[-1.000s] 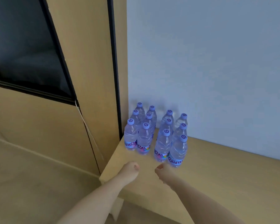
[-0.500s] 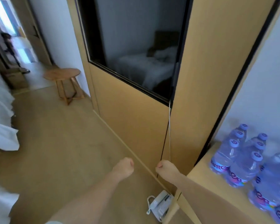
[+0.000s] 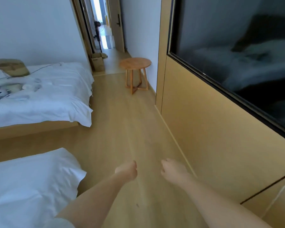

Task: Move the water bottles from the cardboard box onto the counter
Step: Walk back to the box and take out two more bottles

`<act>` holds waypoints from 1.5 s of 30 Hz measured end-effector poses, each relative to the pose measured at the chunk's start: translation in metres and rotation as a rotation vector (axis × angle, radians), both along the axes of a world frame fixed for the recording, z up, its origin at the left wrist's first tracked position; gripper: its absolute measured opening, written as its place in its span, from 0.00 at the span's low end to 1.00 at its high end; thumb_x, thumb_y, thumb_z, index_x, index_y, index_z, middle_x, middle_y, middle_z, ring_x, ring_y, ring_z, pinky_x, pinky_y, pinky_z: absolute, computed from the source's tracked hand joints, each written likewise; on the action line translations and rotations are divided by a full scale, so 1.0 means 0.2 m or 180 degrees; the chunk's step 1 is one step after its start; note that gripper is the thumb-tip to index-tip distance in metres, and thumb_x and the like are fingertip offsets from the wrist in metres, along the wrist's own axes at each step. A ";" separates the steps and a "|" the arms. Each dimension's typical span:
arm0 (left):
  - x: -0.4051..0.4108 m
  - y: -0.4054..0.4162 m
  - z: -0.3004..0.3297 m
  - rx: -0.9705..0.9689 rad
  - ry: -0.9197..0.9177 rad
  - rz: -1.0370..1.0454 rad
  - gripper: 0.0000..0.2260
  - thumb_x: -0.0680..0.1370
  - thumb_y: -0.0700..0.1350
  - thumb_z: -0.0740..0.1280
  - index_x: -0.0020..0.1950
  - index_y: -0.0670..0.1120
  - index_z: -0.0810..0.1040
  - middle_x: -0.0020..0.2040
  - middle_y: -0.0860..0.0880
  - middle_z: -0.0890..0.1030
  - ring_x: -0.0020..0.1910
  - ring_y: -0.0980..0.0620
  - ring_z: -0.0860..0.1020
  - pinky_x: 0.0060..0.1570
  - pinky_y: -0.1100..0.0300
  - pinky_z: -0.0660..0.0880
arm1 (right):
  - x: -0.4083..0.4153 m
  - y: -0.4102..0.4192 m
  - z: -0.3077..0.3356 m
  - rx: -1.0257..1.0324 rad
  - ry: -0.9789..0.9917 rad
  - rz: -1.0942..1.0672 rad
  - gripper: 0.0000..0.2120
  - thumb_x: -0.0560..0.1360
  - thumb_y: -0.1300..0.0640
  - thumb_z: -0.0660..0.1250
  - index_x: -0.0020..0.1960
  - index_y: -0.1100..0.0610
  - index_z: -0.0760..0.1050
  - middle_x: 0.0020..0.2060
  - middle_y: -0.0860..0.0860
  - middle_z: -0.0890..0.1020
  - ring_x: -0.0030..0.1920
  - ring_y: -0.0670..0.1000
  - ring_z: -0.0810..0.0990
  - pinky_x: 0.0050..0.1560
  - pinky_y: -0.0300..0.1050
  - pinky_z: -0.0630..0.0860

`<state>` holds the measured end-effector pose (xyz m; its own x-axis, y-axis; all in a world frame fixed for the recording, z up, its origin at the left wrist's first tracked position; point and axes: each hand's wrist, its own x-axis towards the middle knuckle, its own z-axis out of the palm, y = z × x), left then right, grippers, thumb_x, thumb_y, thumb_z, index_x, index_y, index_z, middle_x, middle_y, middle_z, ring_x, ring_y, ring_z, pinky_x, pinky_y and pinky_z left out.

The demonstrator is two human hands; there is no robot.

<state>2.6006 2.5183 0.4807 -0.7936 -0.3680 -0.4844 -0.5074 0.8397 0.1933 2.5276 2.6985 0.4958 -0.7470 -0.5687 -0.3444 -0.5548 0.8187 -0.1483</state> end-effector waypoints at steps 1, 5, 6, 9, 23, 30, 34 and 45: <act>-0.03 -0.06 -0.01 -0.0024 -0.0036 0.0027 0.17 0.79 0.42 0.55 0.68 0.50 0.71 0.67 0.47 0.75 0.65 0.46 0.74 0.60 0.56 0.71 | -0.05 -0.08 -0.02 0.0027 0.0020 0.0087 0.15 0.80 0.51 0.60 0.63 0.57 0.71 0.62 0.55 0.75 0.65 0.57 0.73 0.62 0.51 0.72; -0.22 -0.29 -0.09 -0.0047 -0.0179 0.0139 0.18 0.79 0.43 0.54 0.68 0.51 0.70 0.66 0.47 0.75 0.65 0.46 0.74 0.60 0.56 0.71 | -0.33 -0.35 -0.10 0.0123 -0.0076 0.0452 0.13 0.81 0.53 0.58 0.62 0.58 0.71 0.61 0.56 0.74 0.63 0.57 0.73 0.59 0.52 0.71; -0.29 -0.35 -0.11 -0.0041 -0.0215 0.0161 0.18 0.80 0.43 0.54 0.68 0.51 0.70 0.66 0.47 0.75 0.65 0.46 0.74 0.60 0.56 0.70 | -0.42 -0.42 -0.13 0.0130 -0.0105 0.0543 0.13 0.81 0.53 0.58 0.62 0.58 0.71 0.60 0.56 0.74 0.62 0.57 0.73 0.58 0.52 0.71; -0.57 -0.56 -0.13 -0.0008 -0.0261 0.0255 0.17 0.80 0.44 0.54 0.68 0.51 0.70 0.66 0.47 0.76 0.65 0.46 0.74 0.61 0.56 0.70 | -0.74 -0.66 -0.16 0.0096 -0.0064 0.0692 0.14 0.81 0.53 0.58 0.62 0.58 0.72 0.60 0.57 0.75 0.63 0.58 0.73 0.59 0.52 0.71; -1.86 -1.51 0.00 -0.0097 -0.0113 0.0801 0.16 0.80 0.41 0.52 0.63 0.49 0.72 0.59 0.49 0.79 0.56 0.47 0.78 0.47 0.59 0.70 | -2.10 -1.76 0.02 0.0324 0.0072 0.1340 0.14 0.80 0.54 0.59 0.62 0.58 0.73 0.61 0.57 0.75 0.65 0.59 0.72 0.62 0.55 0.69; -2.42 -2.17 -0.09 -0.0018 -0.0110 0.0827 0.13 0.80 0.42 0.53 0.61 0.48 0.73 0.56 0.49 0.78 0.47 0.49 0.74 0.44 0.59 0.68 | -2.70 -2.43 -0.08 0.0272 0.0046 0.1312 0.13 0.79 0.56 0.58 0.60 0.58 0.74 0.59 0.57 0.76 0.61 0.59 0.75 0.57 0.53 0.72; -2.71 -2.64 -0.12 -0.0154 -0.0221 0.0784 0.12 0.79 0.39 0.54 0.58 0.46 0.74 0.51 0.49 0.77 0.44 0.49 0.74 0.43 0.59 0.69 | -3.04 -2.84 -0.11 0.0393 -0.0020 0.1202 0.14 0.80 0.54 0.58 0.63 0.58 0.73 0.60 0.57 0.76 0.62 0.59 0.75 0.58 0.53 0.72; -3.82 -3.43 -0.07 -0.0172 -0.0149 0.0516 0.15 0.79 0.40 0.55 0.62 0.45 0.75 0.56 0.46 0.79 0.53 0.44 0.79 0.50 0.55 0.75 | -4.00 -3.75 -0.09 0.0198 -0.0070 0.1172 0.13 0.79 0.51 0.58 0.57 0.56 0.73 0.55 0.54 0.77 0.55 0.57 0.76 0.47 0.49 0.71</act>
